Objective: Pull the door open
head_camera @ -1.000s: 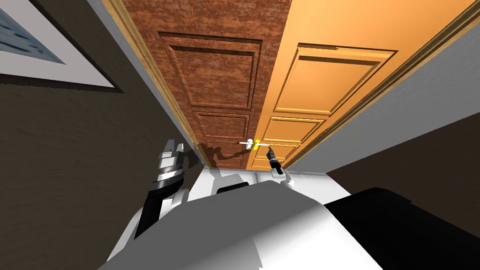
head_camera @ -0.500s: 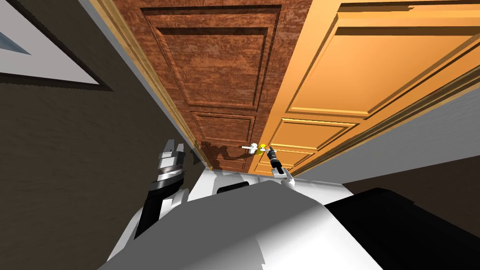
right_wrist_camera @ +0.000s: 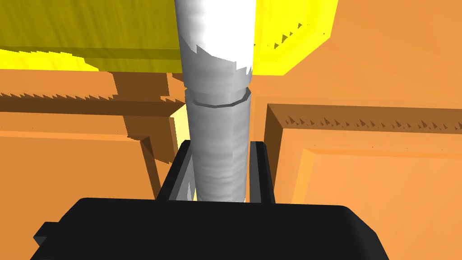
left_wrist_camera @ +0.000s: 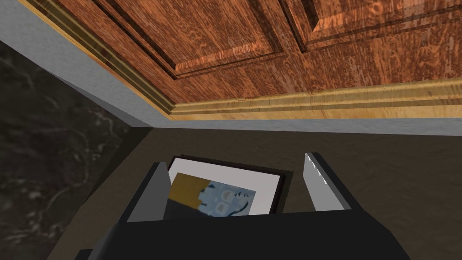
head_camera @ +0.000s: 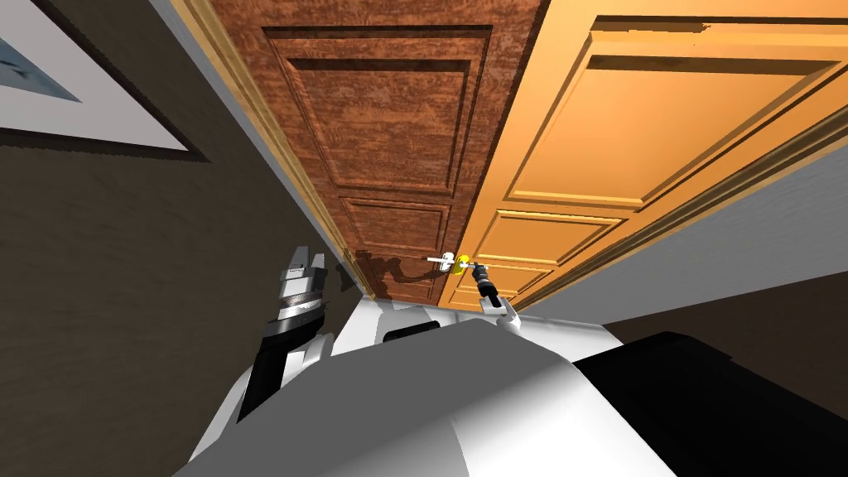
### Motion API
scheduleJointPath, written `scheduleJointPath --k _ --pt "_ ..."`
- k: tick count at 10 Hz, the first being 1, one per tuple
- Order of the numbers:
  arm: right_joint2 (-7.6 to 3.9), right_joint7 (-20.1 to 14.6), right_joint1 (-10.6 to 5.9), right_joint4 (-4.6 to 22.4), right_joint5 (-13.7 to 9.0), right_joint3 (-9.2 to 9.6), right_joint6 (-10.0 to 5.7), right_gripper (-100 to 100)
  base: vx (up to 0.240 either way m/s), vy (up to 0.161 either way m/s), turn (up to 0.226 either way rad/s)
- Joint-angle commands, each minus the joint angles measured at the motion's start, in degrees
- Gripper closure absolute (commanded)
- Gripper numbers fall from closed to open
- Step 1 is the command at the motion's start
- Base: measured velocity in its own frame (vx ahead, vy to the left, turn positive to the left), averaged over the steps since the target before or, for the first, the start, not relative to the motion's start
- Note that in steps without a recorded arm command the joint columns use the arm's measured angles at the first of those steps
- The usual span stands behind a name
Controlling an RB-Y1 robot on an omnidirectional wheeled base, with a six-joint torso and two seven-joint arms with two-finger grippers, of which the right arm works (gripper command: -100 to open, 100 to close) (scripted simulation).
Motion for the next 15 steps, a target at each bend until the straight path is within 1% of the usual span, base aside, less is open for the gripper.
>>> scheduleJointPath --k 1,2,3,5,8,9,11,12,13,15 --pt "-0.08 0.0 0.07 0.0 0.0 -0.15 0.02 100 0.000 0.000 0.000" --pt "-0.84 -0.5 0.91 0.1 -0.1 -0.26 -0.20 100 -0.130 -0.024 0.047" --pt "-1.08 -0.7 1.14 0.1 -0.1 -0.18 -0.32 100 -0.195 -0.043 0.068" --pt "-2.08 -1.8 2.00 -0.2 -0.2 0.67 -1.02 100 -0.181 -0.005 0.096" --pt "-3.44 -3.6 3.01 -1.0 0.0 2.97 -2.41 100 -0.219 -0.023 0.143" --pt "-3.98 -4.5 3.37 -1.4 0.1 4.15 -3.07 100 -0.247 -0.057 0.191" --pt "-4.54 -5.4 3.72 -1.8 0.2 5.55 -3.82 100 -0.227 -0.082 0.139" --pt "-4.57 -5.0 3.65 -1.4 0.1 4.54 -3.45 100 -0.106 -0.045 0.032" --pt "-5.30 -6.1 4.71 -1.6 0.4 5.28 -4.75 100 -0.150 -0.010 0.105" --pt "-6.21 -7.3 5.89 -2.0 0.7 5.95 -6.19 100 -0.198 -0.044 0.141"
